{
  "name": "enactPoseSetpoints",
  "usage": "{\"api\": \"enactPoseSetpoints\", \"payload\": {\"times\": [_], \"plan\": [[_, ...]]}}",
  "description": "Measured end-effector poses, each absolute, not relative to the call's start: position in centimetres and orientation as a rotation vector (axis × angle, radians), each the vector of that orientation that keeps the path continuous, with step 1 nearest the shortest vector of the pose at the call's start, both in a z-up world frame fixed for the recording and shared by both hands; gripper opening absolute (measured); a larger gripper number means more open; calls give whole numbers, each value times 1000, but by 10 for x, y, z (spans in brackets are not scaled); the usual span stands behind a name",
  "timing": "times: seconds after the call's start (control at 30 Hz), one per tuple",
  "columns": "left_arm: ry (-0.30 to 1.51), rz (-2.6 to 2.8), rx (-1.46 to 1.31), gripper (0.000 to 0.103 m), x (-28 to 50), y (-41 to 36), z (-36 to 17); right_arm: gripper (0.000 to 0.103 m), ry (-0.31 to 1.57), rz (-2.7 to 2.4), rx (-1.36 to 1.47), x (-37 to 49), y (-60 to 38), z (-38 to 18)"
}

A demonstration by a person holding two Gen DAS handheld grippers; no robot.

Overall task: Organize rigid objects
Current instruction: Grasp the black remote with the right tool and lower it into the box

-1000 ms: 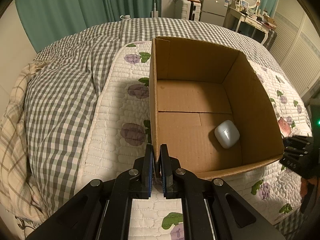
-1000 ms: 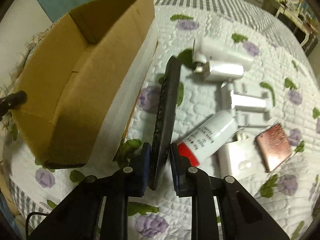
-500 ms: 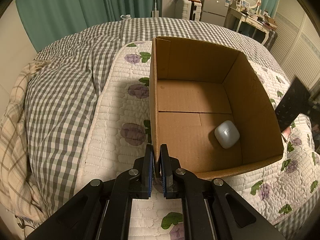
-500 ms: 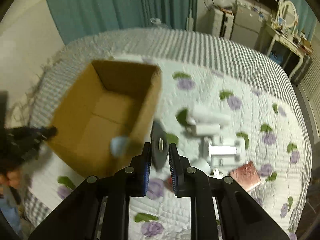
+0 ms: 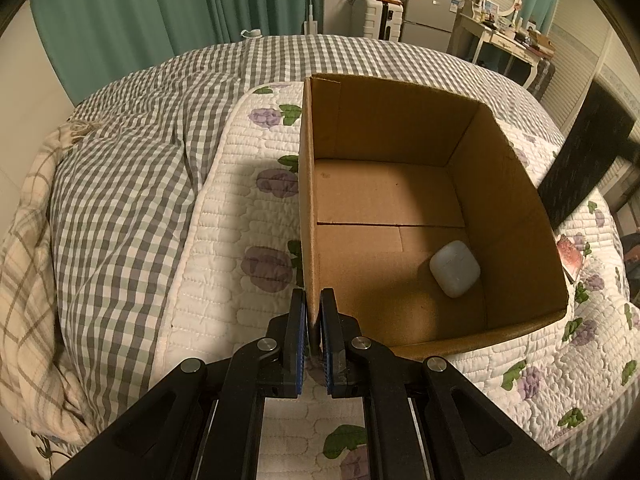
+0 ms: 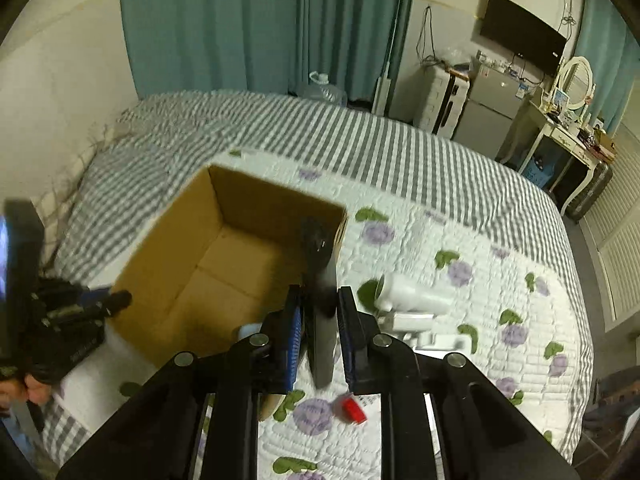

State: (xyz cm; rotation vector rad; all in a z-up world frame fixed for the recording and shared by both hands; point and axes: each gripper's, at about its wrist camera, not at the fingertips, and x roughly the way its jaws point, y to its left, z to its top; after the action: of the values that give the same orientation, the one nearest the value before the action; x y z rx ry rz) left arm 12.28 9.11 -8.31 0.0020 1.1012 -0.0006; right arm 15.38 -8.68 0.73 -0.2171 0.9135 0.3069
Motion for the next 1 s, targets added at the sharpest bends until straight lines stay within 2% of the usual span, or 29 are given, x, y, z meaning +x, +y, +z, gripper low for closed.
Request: {"api": "enactPoseSetpoints", "payload": {"times": [0.23, 0.37, 0.77, 1.0], "plan": [[1103, -1, 2, 7, 124, 91, -82, 17, 784, 333, -205, 150, -87, 73], [1103, -1, 0, 7, 124, 91, -82, 17, 790, 387, -234, 142, -72, 84], [1101, -7, -1, 7, 124, 92, -82, 16, 1026, 454, -320, 147, -17, -15], [1099, -9, -5, 7, 123, 91, -82, 16, 1029, 414, -313, 167, -9, -31]]}}
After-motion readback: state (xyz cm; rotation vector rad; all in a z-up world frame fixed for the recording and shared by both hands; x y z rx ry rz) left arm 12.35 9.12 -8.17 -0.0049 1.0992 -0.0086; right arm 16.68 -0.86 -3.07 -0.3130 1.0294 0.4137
